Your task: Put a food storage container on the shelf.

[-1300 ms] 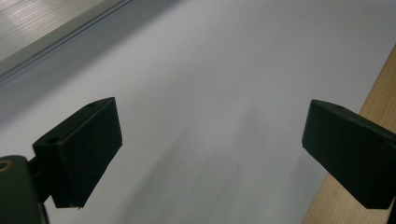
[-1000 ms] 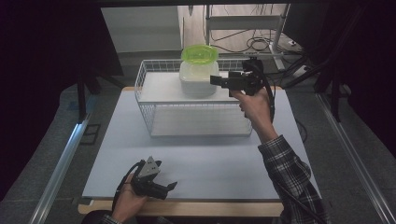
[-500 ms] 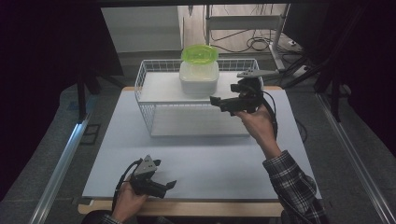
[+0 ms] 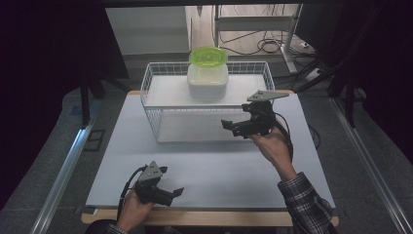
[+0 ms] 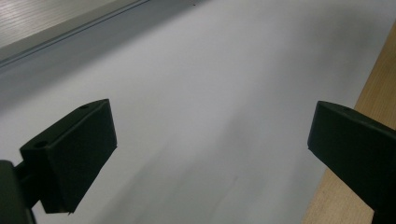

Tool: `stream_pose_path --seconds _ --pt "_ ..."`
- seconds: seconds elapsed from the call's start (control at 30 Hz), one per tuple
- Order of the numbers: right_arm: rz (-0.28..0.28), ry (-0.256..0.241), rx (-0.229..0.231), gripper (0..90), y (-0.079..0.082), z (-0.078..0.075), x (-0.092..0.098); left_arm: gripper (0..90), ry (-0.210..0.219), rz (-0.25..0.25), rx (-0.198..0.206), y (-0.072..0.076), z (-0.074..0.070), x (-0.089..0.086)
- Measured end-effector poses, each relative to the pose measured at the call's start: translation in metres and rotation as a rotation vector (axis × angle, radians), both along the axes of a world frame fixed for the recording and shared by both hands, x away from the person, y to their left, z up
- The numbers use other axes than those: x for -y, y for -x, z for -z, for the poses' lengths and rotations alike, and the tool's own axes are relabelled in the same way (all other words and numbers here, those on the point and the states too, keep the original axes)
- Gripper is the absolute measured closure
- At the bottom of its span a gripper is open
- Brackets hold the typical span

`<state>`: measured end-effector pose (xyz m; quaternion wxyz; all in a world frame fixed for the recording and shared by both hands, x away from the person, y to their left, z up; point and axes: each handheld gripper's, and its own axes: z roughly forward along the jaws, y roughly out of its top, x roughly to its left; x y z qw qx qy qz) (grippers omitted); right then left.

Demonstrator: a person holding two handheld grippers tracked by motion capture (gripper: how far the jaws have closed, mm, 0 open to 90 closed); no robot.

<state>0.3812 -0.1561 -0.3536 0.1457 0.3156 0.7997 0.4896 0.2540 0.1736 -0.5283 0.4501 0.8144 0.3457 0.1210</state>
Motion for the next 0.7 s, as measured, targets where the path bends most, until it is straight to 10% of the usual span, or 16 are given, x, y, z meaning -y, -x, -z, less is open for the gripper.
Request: stream_pose_path --seconds 0.7 --pt "0.037 0.037 0.074 0.6 0.043 0.061 0.041 1.3 -0.036 -0.015 0.006 0.002 -0.003 0.001"
